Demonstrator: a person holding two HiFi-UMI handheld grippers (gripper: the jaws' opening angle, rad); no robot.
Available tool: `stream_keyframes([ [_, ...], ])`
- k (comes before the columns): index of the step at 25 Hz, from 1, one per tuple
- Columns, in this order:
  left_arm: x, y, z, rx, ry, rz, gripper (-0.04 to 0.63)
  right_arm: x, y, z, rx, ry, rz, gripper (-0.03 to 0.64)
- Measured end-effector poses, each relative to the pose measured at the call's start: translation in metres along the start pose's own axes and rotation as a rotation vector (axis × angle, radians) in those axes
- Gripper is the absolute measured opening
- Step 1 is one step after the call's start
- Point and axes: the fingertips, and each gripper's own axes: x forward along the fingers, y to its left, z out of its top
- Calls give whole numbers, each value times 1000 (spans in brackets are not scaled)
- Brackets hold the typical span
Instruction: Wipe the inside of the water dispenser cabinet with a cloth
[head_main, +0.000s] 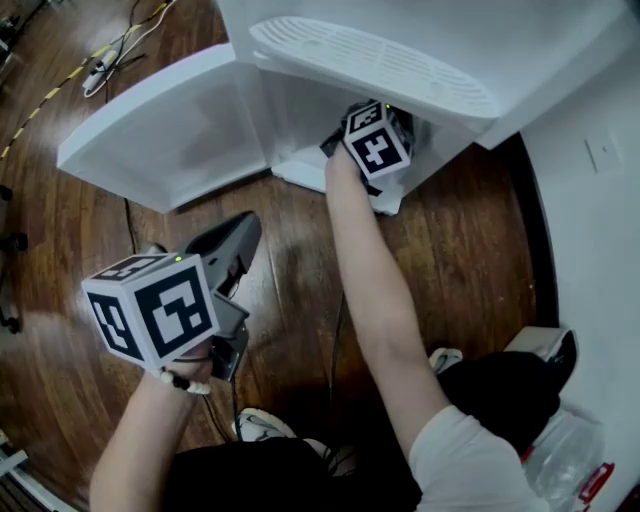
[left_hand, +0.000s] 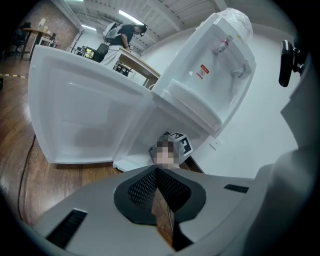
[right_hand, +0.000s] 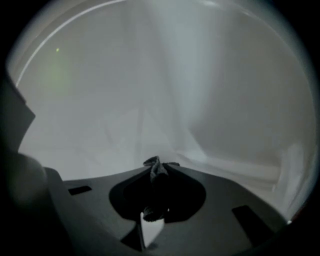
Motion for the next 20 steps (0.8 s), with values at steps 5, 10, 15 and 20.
stream_keyframes([
  [5,0,14,-1,-42,-2,-23,-11,11,-35,-35,-2,53,-126,49],
  [10,8,22,-5,-2,14,-37,-12,18,-65,-64,17,96,-220,50],
  [15,26,30,0,67,18,-37,-11,21,-72,-65,-21,73,-232,49],
  [20,38,24,-3,112,34,-80,-11,9,-66,-53,-7,23,-218,49],
])
